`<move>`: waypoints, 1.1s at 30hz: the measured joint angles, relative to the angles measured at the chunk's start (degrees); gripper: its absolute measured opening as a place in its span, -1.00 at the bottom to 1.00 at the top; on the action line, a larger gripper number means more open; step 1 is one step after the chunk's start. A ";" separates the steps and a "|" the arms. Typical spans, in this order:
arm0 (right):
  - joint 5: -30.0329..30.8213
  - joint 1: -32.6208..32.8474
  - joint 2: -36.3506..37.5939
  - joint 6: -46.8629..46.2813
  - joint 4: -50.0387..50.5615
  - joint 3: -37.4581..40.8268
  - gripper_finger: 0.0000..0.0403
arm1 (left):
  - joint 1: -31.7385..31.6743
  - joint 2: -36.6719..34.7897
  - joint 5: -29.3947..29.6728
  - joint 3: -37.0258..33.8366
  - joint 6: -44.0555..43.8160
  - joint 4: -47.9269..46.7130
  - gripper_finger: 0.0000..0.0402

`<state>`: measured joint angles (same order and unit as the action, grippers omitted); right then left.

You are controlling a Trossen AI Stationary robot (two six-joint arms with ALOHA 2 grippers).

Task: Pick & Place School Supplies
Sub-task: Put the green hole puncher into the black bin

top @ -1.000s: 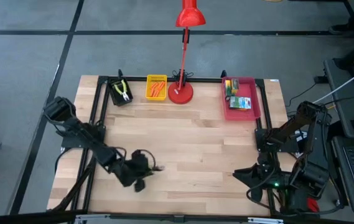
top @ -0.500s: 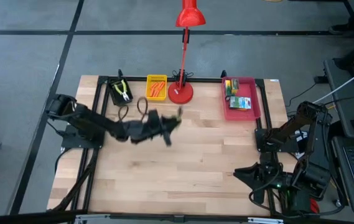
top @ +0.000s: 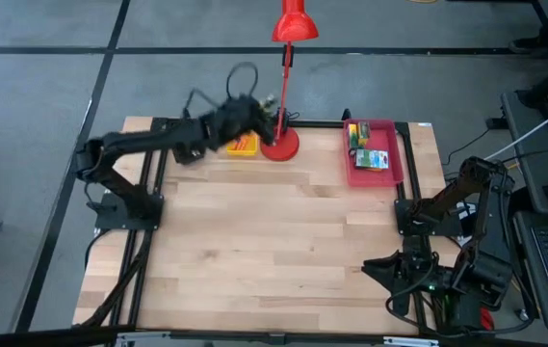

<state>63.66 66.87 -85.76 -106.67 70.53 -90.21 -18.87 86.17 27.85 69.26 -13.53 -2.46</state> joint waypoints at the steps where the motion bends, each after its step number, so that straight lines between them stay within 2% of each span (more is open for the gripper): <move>1: 0.00 0.00 0.00 0.00 0.18 0.00 -0.53 | -2.36 0.09 -1.37 2.04 -0.05 -4.61 -0.79; 6: -0.02 0.00 0.01 -0.83 0.83 0.00 -0.53 | -12.84 0.09 -7.42 9.90 -2.17 -23.68 -0.79; 9: -0.02 0.00 0.02 -1.12 0.82 0.00 -0.53 | -17.26 0.09 -7.50 12.28 -3.91 -36.03 -0.79; 14: 0.10 0.00 0.02 -1.31 0.83 0.00 -0.53 | -22.09 0.14 -7.32 12.60 -11.05 -50.93 -0.79; 19: 0.87 0.00 0.02 -1.31 0.84 0.00 -0.53 | -23.57 0.23 -4.02 9.06 -18.84 -55.59 -0.79; 28: 1.06 0.00 0.02 -1.29 0.84 0.00 -0.53 | -23.98 -0.04 -1.29 -3.37 -42.53 -54.70 -0.79; 33: 0.99 0.00 0.02 -1.31 0.84 0.00 -0.54 | -23.95 -0.08 -1.35 -9.11 -50.60 -53.40 -0.79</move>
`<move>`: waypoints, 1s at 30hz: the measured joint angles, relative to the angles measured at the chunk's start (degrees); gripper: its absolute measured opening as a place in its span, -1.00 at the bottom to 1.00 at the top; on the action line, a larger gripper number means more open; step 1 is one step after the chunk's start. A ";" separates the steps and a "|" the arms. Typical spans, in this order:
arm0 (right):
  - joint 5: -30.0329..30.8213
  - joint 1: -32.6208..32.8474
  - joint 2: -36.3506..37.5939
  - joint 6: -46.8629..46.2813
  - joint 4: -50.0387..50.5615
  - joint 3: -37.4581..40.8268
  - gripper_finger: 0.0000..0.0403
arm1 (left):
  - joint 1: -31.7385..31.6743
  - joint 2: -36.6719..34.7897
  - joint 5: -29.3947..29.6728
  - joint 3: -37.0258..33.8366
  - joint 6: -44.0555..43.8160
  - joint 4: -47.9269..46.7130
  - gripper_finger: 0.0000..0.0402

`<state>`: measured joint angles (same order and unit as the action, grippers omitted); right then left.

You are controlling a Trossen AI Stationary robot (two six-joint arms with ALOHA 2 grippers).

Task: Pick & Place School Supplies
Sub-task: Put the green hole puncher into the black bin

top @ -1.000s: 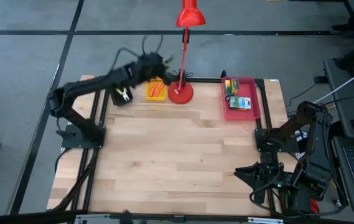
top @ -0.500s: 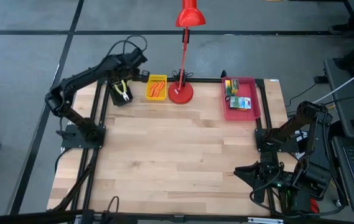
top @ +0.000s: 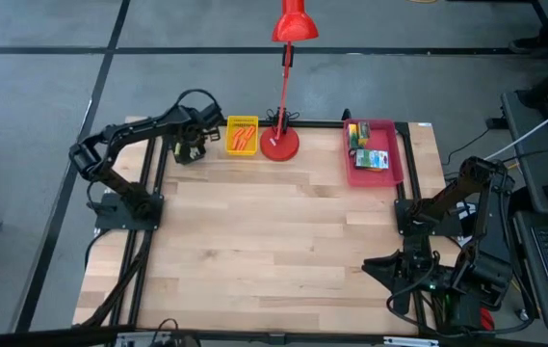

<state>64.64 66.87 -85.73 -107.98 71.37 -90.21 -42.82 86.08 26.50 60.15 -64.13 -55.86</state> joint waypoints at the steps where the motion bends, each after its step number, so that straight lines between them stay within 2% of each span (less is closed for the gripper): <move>1: -0.26 0.00 0.00 -0.01 0.00 0.00 -0.54 | 0.10 0.00 -0.12 -0.99 -1.00 0.33 -0.79; 9: -1.25 0.00 0.00 -1.87 0.02 0.00 -0.54 | -0.24 0.00 0.43 -4.54 -0.22 8.76 -0.77; 19: -2.52 0.00 0.00 -2.56 0.03 0.00 -0.54 | -1.80 0.00 1.29 -5.00 -1.30 8.50 -0.74; 30: -2.54 0.00 0.00 -2.54 0.07 0.00 -0.54 | -1.95 0.00 2.55 -5.00 -1.70 6.13 -0.49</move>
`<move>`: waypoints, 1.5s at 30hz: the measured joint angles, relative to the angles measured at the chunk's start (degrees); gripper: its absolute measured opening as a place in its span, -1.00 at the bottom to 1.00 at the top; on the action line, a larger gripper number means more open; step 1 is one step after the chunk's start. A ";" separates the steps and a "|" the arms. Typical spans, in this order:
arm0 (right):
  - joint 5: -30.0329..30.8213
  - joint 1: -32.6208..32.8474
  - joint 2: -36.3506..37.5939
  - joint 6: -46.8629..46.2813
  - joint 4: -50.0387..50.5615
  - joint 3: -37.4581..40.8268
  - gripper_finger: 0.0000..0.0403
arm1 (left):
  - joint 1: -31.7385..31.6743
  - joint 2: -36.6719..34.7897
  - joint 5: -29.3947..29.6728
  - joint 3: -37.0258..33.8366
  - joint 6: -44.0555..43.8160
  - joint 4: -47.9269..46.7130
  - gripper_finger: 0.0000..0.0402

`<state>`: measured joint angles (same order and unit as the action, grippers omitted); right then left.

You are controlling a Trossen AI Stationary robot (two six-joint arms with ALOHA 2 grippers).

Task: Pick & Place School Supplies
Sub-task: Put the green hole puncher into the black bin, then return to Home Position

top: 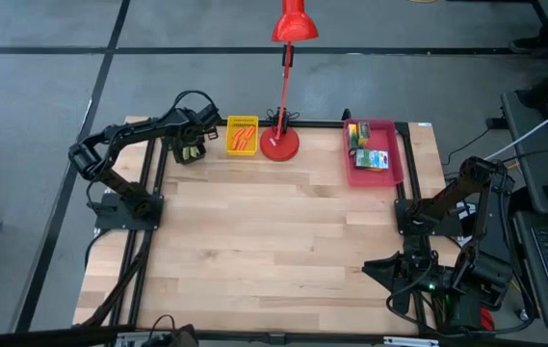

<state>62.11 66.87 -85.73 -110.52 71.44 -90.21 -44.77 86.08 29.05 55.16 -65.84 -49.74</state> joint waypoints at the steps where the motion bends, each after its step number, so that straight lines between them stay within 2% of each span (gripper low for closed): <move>1: 0.00 0.00 0.00 0.00 0.00 0.00 -0.54 | 0.00 0.00 0.00 0.00 0.11 0.02 -0.47; 5: 0.00 0.00 0.00 0.00 0.00 0.00 -0.54 | 0.29 -0.61 1.61 0.00 1.95 0.02 -0.38; 12: 0.00 0.00 0.00 0.04 -0.01 0.00 -0.54 | 5.71 -7.38 11.61 0.02 4.77 2.07 -0.30; 14: 0.00 0.00 0.00 0.26 0.00 0.00 -0.54 | 8.14 -10.55 10.83 0.00 9.12 5.17 -0.30; 16: 0.02 0.00 0.00 0.77 -0.02 0.00 -0.54 | 11.87 -14.09 6.21 0.02 16.69 9.86 -0.31; 19: 0.65 0.00 0.00 1.93 -0.02 0.00 -0.54 | 20.98 -19.43 -2.70 0.02 28.63 16.93 -0.34; 22: 1.37 0.00 0.00 2.99 0.28 0.00 -0.54 | 33.81 -23.63 -5.37 -0.52 37.28 25.37 -0.36; 24: 1.68 0.00 0.00 2.71 1.35 0.00 -0.54 | 43.25 -26.16 -0.85 -3.08 40.50 31.69 -0.37; 26: 3.60 0.17 0.00 1.79 3.06 0.00 -0.53 | 52.52 -28.60 8.91 -7.83 41.89 41.95 -0.38; 28: 5.89 0.58 0.01 1.55 4.01 0.00 -0.53 | 60.19 -30.58 17.23 -13.13 47.14 54.59 -0.40; 30: 6.74 0.92 0.00 1.25 4.49 0.00 -0.53 | 64.73 -32.05 18.00 -16.53 52.48 61.57 -0.41; 33: 5.35 1.48 0.02 -0.19 4.61 0.00 -0.53 | 65.03 -36.28 11.92 -16.32 54.21 56.93 -0.46; 36: 3.69 2.11 0.02 -2.39 4.68 0.00 -0.53 | 63.79 -43.40 6.75 -13.45 54.42 46.19 -0.51; 38: 4.27 2.73 0.02 -3.24 4.67 0.00 -0.53 | 63.24 -48.59 5.99 -13.18 54.47 39.46 -0.54; 41: 8.01 3.71 0.02 -4.84 4.66 0.00 -0.53 | 63.14 -56.21 6.41 -15.21 53.87 34.89 -0.57; 45: 15.03 4.89 0.02 -4.79 4.70 0.00 -0.53 | 63.13 -63.85 6.14 -22.22 53.68 36.66 -0.58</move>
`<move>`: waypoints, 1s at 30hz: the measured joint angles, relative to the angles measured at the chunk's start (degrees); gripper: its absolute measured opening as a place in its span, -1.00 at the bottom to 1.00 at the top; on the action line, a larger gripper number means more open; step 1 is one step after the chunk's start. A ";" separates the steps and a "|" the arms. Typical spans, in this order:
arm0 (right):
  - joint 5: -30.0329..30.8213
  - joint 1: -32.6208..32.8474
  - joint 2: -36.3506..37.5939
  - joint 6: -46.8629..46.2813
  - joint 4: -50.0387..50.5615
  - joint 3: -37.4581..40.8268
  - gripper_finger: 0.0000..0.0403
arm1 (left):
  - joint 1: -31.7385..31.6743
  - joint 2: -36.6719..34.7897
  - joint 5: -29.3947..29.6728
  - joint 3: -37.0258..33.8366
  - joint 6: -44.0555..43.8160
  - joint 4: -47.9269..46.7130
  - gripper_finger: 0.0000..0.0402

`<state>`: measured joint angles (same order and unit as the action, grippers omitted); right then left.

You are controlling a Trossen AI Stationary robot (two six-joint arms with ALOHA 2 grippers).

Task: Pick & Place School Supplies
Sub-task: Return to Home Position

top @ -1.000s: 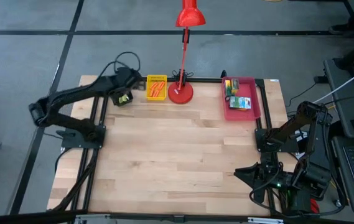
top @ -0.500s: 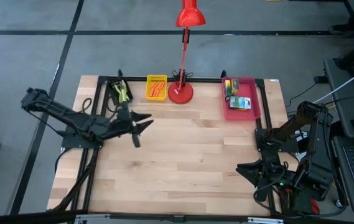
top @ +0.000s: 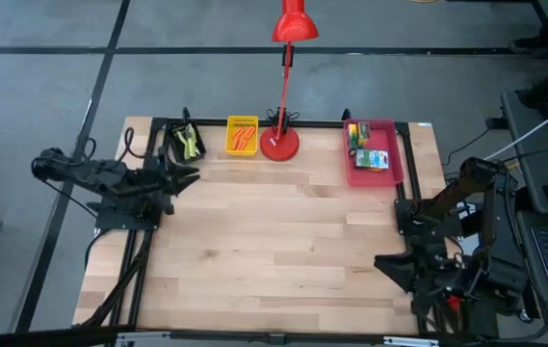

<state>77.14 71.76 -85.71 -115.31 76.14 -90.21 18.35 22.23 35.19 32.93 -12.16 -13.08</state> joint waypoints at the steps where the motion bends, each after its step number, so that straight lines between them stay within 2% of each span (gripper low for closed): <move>1: 1.57 0.13 0.00 0.16 0.14 0.00 -0.53 | 0.02 -1.29 -0.38 -1.79 0.13 0.49 -0.59; 9: 10.33 0.46 0.00 0.27 1.02 0.00 -0.53 | -0.88 -13.32 -0.75 -14.16 -0.37 1.84 -0.59; 14: 12.04 0.46 0.00 0.25 1.51 0.00 -0.53 | -3.33 -22.25 -1.76 -20.62 -0.54 1.82 -0.59; 16: 12.66 0.46 0.00 0.27 2.08 0.00 -0.53 | -4.80 -22.20 -2.32 -21.19 -0.60 -0.64 -0.59; 22: 12.90 0.46 0.52 0.27 3.52 0.00 -0.53 | -10.18 -22.20 -9.52 -22.70 -1.65 -2.48 -0.59; 27: 12.88 0.46 0.52 0.27 5.83 0.00 -0.53 | -16.12 -22.20 -15.68 -25.77 -1.62 -0.63 -0.59; 30: 12.88 0.46 0.52 0.49 7.11 0.00 -0.53 | -19.10 -22.22 -20.21 -28.92 -2.11 6.27 -0.60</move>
<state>90.02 72.23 -85.19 -114.83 83.24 -90.21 -0.74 0.01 14.98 4.01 -14.27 -6.81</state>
